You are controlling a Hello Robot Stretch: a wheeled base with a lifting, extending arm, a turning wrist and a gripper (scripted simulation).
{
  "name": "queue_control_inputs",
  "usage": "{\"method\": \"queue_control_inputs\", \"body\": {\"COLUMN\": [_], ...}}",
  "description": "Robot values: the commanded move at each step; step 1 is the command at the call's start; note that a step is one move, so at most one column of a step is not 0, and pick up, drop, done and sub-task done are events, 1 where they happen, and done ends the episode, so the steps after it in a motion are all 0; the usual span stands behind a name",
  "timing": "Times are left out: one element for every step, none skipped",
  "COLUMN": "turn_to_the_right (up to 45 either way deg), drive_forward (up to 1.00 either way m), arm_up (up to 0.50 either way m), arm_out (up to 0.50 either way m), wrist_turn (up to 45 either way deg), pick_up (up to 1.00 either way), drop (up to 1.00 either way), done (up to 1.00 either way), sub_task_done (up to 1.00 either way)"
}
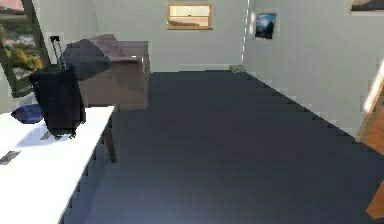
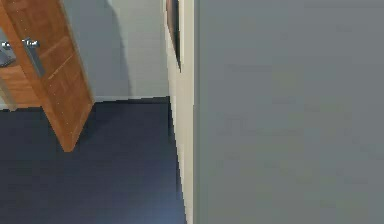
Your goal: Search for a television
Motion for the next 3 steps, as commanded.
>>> {"method": "queue_control_inputs", "body": {"turn_to_the_right": [0.0,33.0,0.0], "drive_forward": [0.2,0.0,1.0], "arm_up": [0.0,0.0,0.0], "arm_out": [0.0,0.0,0.0], "wrist_turn": [0.0,0.0,0.0], "pick_up": [0.0,0.0,0.0], "drop": [0.0,0.0,0.0], "done": [0.0,0.0,0.0], "sub_task_done": [0.0,0.0,0.0]}}
